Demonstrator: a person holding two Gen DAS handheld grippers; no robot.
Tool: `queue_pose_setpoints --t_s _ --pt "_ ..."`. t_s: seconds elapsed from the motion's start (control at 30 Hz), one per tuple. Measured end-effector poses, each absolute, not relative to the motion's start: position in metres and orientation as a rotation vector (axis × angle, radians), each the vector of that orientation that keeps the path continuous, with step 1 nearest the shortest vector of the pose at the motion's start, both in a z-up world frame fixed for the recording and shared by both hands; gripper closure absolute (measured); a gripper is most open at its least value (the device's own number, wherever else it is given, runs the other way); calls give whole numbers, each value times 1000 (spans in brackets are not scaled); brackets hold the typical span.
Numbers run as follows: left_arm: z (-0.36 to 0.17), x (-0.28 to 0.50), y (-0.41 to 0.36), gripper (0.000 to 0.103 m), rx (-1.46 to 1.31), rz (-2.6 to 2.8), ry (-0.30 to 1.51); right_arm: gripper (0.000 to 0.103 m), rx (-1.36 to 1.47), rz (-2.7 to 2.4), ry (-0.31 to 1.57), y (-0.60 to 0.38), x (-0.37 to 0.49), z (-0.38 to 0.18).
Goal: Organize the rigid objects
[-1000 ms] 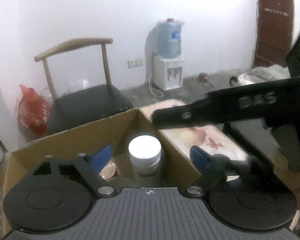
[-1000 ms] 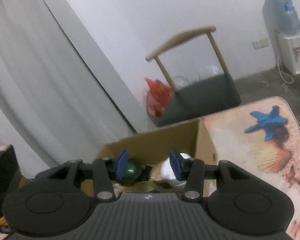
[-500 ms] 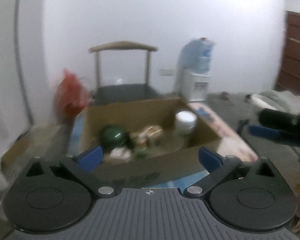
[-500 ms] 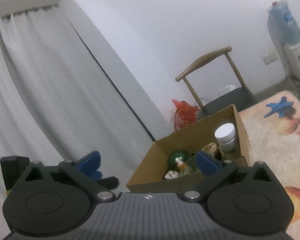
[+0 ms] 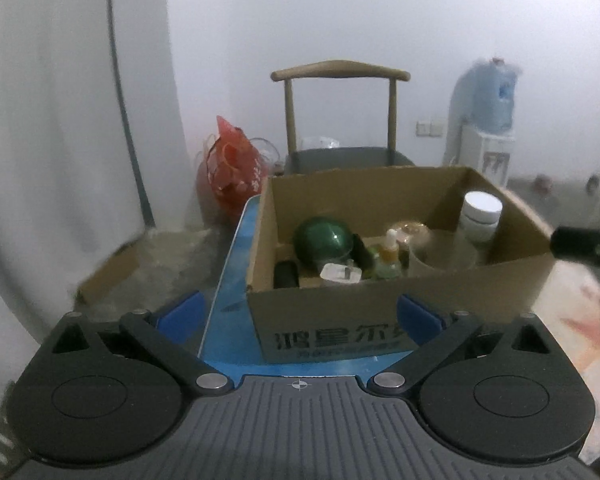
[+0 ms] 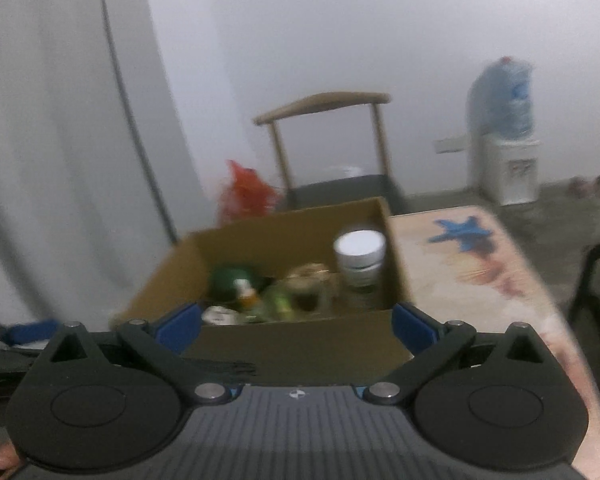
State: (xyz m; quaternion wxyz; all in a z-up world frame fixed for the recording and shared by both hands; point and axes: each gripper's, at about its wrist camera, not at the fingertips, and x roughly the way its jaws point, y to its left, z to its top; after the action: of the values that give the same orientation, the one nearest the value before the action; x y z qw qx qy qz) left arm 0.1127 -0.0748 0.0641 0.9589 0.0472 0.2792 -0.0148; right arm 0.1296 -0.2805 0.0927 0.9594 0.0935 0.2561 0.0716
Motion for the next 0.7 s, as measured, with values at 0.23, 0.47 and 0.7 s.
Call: queue_pose_setpoints --t_s 0.23,0.47,0.7 --pt "57 135 -81 0 25 -33 625 0 132 96 514 -272 142 88" --pt "53 139 -81 0 5 -36 645 0 66 102 572 -253 161 75" --pt "53 141 -76 0 -1 -38 657 0 67 81 612 -254 172 68"
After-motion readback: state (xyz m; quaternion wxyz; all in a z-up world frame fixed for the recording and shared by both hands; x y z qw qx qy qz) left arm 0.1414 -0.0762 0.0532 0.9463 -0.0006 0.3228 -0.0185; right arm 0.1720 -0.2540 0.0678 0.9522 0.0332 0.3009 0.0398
